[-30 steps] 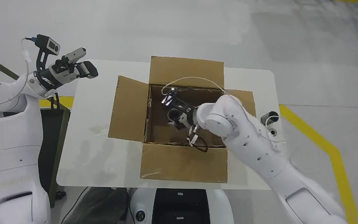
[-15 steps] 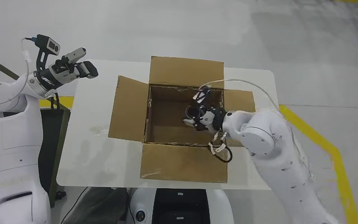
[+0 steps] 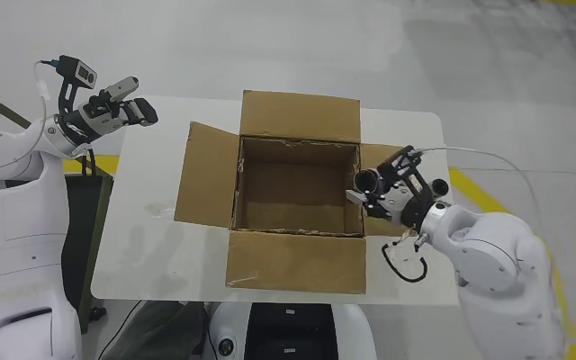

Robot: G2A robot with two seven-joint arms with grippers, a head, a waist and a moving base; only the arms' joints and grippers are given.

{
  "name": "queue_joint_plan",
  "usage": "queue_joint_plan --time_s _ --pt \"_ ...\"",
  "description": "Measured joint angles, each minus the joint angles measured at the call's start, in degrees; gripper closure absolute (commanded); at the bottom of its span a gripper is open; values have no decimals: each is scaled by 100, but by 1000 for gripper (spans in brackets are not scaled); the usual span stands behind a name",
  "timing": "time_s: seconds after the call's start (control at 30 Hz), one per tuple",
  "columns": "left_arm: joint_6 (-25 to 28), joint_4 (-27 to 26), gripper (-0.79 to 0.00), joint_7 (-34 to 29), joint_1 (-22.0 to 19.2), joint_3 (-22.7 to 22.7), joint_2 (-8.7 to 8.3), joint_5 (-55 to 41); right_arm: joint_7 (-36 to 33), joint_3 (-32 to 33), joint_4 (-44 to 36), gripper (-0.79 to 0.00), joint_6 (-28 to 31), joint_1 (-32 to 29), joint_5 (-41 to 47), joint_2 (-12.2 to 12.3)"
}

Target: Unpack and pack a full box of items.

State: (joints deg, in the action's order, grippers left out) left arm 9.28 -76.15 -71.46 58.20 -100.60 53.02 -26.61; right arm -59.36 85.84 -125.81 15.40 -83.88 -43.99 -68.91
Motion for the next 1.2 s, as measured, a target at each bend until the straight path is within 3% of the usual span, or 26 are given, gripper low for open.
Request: queue_joint_plan --time_s 0.47,1.2 --pt "0 0 -785 0 0 0 0 0 671 1283 -534 0 23 -1433 77 120" --pt "0 0 -785 0 0 0 0 0 872 1363 -484 0 -37 -1504 122 132"
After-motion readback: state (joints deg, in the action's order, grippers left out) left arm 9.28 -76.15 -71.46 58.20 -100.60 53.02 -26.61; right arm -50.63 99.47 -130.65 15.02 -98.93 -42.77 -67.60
